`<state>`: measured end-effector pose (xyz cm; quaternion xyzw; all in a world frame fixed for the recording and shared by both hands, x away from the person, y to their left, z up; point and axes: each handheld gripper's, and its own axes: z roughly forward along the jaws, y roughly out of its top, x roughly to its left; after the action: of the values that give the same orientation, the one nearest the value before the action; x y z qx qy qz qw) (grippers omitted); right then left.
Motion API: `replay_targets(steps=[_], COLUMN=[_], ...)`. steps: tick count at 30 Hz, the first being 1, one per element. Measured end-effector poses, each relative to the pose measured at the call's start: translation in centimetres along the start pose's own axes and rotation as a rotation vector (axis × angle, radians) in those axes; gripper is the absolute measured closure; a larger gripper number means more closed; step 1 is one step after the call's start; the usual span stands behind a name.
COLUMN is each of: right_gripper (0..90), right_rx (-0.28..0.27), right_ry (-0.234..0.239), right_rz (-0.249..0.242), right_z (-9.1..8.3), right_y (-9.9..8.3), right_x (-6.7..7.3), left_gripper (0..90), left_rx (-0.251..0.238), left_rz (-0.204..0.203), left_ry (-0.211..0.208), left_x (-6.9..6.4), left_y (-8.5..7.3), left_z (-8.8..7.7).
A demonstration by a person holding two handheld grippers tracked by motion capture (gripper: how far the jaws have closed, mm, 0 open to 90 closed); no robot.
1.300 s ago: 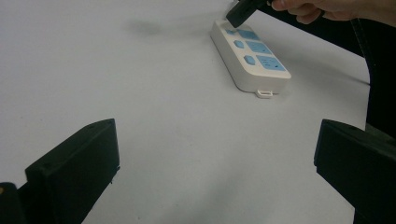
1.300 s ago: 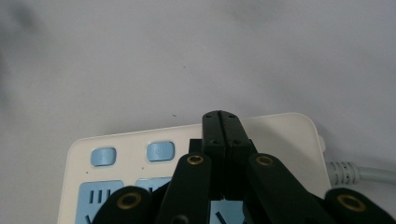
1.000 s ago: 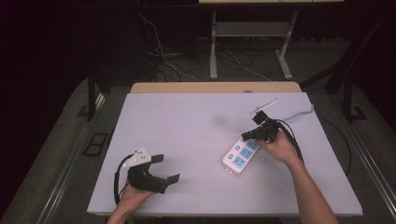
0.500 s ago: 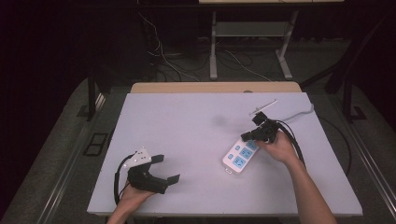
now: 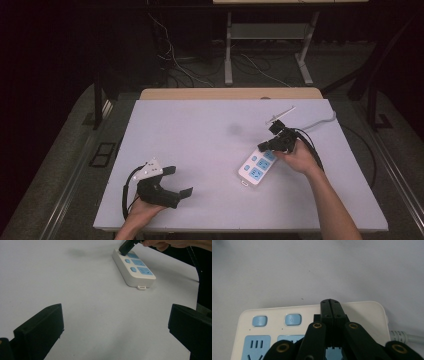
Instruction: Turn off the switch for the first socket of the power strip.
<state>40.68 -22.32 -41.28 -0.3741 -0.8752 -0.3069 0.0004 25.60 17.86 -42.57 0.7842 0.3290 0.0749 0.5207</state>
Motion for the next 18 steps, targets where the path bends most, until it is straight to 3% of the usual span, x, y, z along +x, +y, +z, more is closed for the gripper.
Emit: replay_targets(steps=[18], right_gripper=[90.0], right_rx=[-0.020], right_ry=[-0.002], right_rz=[-0.022], right_z=[-0.71], right_y=[0.24], right_x=[0.65], left_gripper=[0.0], left_rx=[-0.001], left_rz=[-0.006], left_ry=[-0.004], left_x=[0.23], left_y=[0.04], left_z=[0.03])
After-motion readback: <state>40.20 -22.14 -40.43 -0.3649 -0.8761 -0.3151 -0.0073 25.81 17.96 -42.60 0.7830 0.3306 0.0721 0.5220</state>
